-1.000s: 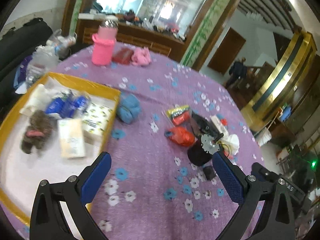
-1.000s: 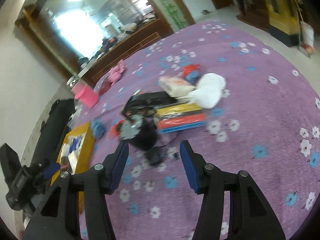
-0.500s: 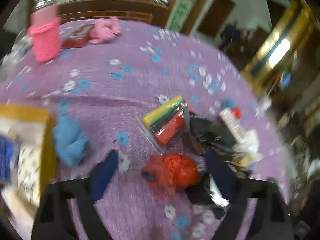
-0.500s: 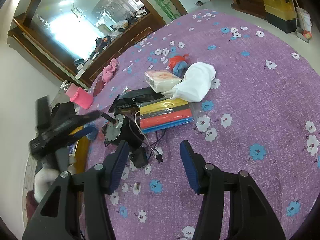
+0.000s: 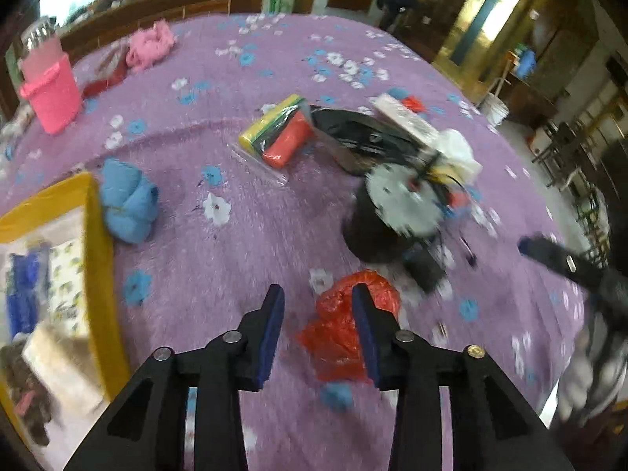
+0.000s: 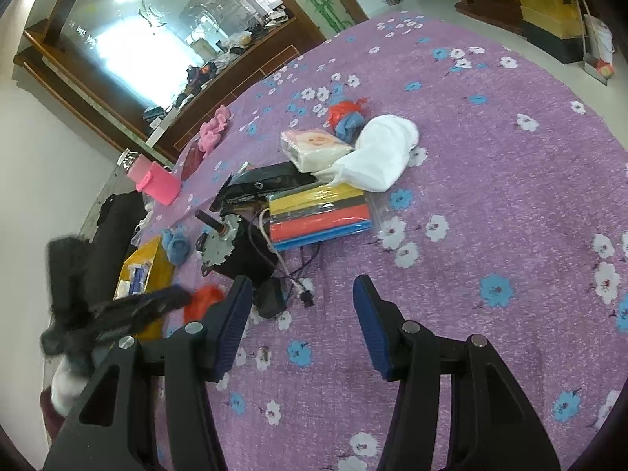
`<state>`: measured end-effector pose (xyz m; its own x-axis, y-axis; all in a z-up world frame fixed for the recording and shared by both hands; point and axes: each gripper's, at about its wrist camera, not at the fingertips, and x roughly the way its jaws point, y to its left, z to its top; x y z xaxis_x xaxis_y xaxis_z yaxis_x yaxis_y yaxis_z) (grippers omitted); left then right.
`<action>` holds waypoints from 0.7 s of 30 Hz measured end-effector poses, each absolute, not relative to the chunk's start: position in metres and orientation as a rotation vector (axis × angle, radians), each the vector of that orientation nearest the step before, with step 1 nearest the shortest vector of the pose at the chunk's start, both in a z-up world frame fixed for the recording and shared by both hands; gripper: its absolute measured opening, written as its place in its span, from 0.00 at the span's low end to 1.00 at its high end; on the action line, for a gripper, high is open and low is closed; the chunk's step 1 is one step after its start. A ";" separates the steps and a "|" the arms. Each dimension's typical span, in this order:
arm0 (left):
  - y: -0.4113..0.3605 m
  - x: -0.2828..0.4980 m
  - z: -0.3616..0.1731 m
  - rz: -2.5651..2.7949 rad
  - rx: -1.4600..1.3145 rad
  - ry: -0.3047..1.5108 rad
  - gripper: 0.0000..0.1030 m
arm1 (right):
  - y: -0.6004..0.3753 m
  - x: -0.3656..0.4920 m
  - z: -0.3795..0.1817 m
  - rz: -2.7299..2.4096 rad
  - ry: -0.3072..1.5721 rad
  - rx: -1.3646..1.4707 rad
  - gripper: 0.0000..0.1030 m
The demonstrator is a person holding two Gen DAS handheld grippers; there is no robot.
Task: Organize soft objects
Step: 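Grasp and lift red plastic bag with left tool while right tool grasps white tissue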
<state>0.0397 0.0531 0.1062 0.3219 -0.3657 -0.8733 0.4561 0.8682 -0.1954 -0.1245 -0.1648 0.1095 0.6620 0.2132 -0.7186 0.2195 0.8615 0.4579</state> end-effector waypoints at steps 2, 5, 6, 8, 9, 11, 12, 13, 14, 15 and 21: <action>0.049 0.025 0.117 -0.533 0.151 1.040 0.62 | -0.169 -0.126 0.110 -0.018 0.856 0.555 0.50; 0.039 0.008 0.121 -0.555 0.195 0.958 0.75 | -0.173 -0.126 0.109 -0.034 0.863 0.566 0.50; 0.032 0.006 0.119 -0.575 0.199 0.956 0.76 | -0.174 -0.127 0.108 -0.034 0.866 0.574 0.50; 0.021 0.001 0.110 -0.571 0.231 0.952 0.76 | -0.178 -0.127 0.109 -0.031 0.873 0.588 0.50; 0.017 0.001 0.105 -0.563 0.251 0.949 0.76 | -0.180 -0.128 0.111 -0.035 0.875 0.589 0.50; 0.009 0.003 0.092 -0.554 0.271 0.960 0.75 | -0.184 -0.128 0.116 -0.038 0.872 0.590 0.50; 0.004 0.003 0.086 -0.548 0.279 0.968 0.75 | -0.187 -0.128 0.120 -0.037 0.870 0.589 0.50; 0.001 0.004 0.082 -0.546 0.283 0.970 0.75 | -0.189 -0.127 0.123 -0.037 0.871 0.586 0.50; -0.001 0.004 0.078 -0.546 0.282 0.971 0.75 | -0.191 -0.126 0.126 -0.038 0.870 0.582 0.50; -0.002 0.004 0.075 -0.550 0.269 0.971 0.73 | -0.194 -0.124 0.130 -0.038 0.869 0.578 0.50; 0.016 0.013 0.075 -0.577 0.128 1.004 0.37 | -0.211 -0.087 0.144 -0.112 0.887 0.497 0.59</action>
<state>0.0130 0.0157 0.0749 0.4022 -0.3973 -0.8249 0.5122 0.8444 -0.1569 -0.0872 -0.2108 0.1439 0.6343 0.1079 -0.7655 0.2956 0.8811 0.3691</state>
